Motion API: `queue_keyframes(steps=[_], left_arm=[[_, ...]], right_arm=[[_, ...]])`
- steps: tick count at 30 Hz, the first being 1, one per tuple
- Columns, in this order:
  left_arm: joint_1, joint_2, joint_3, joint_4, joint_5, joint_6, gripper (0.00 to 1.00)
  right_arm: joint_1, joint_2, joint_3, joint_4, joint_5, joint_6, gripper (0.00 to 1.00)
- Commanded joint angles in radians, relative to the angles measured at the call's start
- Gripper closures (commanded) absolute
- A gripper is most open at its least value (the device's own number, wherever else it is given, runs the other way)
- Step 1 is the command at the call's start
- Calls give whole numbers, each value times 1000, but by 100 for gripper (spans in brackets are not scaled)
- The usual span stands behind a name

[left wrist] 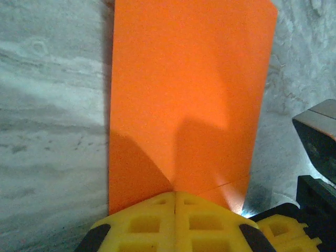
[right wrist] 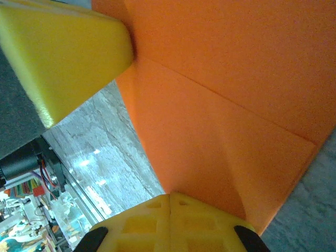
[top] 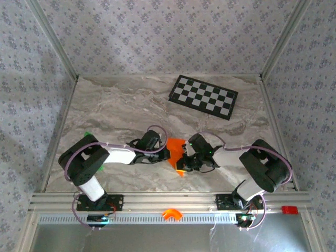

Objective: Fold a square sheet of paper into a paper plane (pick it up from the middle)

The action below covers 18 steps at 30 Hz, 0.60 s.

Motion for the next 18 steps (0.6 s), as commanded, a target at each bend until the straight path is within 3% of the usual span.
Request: queue_keyframes(steps=[1,9,14,18], left_arm=[[-3,39,-52,-3,-51,-23,97],[-6,24,-75,-5,-48,-27,98],[-5,38,-73,3,-39,-26,99],[-5,36,-73,2,-40,-26,99]], right_arm=[[8,-9,7,-161,50,-14,100],[58,-4,78,-55,134,77,99],[62,68,112,28,115,98,96],[81,56,127,-79,167,59,96]])
